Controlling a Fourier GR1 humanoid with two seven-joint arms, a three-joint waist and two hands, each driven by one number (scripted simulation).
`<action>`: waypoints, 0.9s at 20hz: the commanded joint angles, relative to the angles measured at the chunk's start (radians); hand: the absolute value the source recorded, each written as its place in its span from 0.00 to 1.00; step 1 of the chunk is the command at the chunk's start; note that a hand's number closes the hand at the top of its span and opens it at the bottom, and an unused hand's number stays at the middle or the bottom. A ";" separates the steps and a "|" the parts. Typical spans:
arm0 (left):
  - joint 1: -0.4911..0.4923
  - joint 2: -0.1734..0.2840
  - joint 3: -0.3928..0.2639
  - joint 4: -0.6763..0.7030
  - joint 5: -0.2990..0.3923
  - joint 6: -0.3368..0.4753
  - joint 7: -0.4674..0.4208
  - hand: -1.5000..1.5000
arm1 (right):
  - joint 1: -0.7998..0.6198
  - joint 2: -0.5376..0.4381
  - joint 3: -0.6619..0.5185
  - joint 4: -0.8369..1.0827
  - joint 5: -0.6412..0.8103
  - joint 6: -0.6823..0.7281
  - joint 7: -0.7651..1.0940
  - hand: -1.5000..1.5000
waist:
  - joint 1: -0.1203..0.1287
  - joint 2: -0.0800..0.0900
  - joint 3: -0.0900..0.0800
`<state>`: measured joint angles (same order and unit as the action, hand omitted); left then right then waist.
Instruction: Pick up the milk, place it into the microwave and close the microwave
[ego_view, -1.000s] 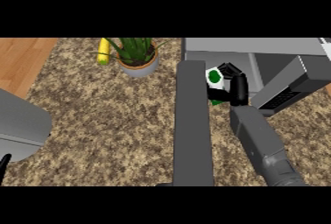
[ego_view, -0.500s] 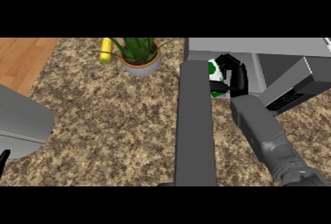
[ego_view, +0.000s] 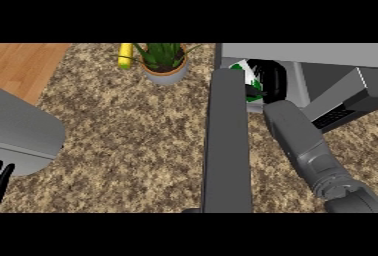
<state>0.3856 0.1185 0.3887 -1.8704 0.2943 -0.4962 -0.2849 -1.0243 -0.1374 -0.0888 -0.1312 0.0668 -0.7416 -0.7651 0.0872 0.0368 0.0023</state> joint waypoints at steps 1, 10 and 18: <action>-0.017 0.011 -0.006 0.015 -0.001 -0.015 -0.002 0.00 | -0.023 -0.020 -0.026 0.013 -0.011 -0.081 0.003 1.00 | 0.014 0.008 0.001; -0.061 0.001 -0.029 0.037 -0.039 0.004 -0.001 0.00 | 0.011 -0.123 -0.058 0.033 -0.025 -0.031 0.006 1.00 | 0.025 0.026 0.004; -0.085 0.014 -0.019 0.065 -0.027 0.007 0.017 0.00 | 0.044 -0.118 -0.043 0.080 0.001 -0.103 0.030 1.00 | 0.035 0.025 0.003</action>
<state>0.3236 0.1303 0.3721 -1.8232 0.2809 -0.5013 -0.2725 -0.9996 -0.2628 -0.1384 -0.0689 0.0557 -0.7839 -0.7268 0.1214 0.0589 0.0054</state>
